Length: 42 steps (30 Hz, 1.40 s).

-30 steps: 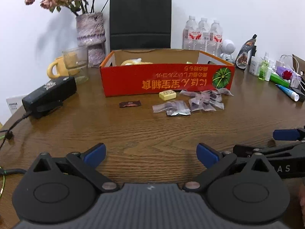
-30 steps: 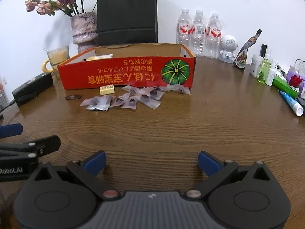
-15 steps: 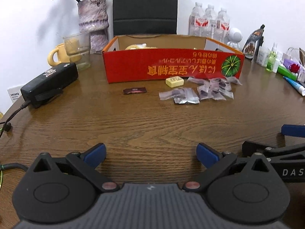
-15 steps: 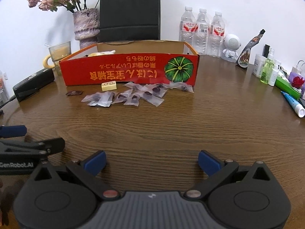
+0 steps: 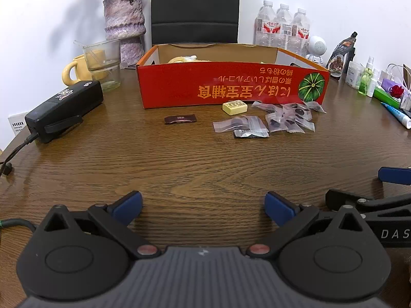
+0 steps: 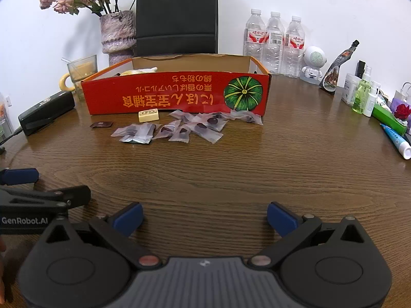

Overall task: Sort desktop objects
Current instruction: 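Grasp the brown chocolate bar with the left tool while the right tool grasps a wrapped sweet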

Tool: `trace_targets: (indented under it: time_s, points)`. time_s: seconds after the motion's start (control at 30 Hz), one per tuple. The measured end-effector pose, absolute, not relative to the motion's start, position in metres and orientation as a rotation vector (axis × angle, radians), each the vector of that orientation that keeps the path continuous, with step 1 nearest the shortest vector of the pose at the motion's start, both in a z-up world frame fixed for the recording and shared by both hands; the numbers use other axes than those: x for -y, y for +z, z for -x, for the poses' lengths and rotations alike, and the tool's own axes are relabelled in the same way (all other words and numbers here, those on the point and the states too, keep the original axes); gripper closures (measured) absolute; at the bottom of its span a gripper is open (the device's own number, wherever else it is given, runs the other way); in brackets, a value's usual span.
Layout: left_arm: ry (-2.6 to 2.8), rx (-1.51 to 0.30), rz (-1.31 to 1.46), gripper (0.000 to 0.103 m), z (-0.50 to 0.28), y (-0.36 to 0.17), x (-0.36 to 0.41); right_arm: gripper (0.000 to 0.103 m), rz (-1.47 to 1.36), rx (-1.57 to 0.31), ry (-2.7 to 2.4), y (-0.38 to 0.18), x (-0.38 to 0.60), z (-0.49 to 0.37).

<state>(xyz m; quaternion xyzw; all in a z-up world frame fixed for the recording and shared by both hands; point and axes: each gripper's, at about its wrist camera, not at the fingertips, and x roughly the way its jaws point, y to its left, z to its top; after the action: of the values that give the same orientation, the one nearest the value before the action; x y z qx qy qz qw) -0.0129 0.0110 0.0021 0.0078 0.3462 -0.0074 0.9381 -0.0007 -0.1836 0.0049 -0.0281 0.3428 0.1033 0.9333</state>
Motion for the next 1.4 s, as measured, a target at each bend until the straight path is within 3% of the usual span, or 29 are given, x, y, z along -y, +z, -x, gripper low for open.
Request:
trace_targets:
  time_s: [0.3,0.47,0.5,0.57,0.77,0.9,1.2,1.4]
  points:
    - [-0.094,-0.652,-0.038,0.000,0.001,0.015,-0.017,0.001,0.067,-0.702,0.234,0.007,0.186,-0.003]
    - [-0.147,-0.588,-0.038,0.000,-0.042,0.039,-0.040,0.014,0.003,-0.629,0.261,0.032,0.208,-0.030]
    - [-0.161,-0.596,-0.057,0.005,-0.053,0.040,-0.042,0.018,0.003,-0.613,0.272,0.035,0.211,-0.038]
    - [-0.190,-0.611,-0.099,0.016,-0.073,0.040,-0.047,0.039,0.047,-0.619,0.298,0.037,0.214,-0.056]
    - [-0.357,-0.631,-0.154,0.035,-0.100,0.037,-0.053,0.056,0.152,-0.682,0.429,0.027,0.211,-0.095]
    - [-0.426,-0.660,-0.173,0.039,-0.111,0.027,-0.060,0.063,0.200,-0.684,0.481,0.022,0.201,-0.107]
    - [-0.512,-0.696,-0.242,0.039,-0.124,0.015,-0.068,0.066,0.259,-0.678,0.536,0.019,0.185,-0.119]
    - [-0.544,-0.716,-0.223,0.042,-0.130,0.012,-0.076,0.079,0.228,-0.687,0.553,0.018,0.183,-0.122]
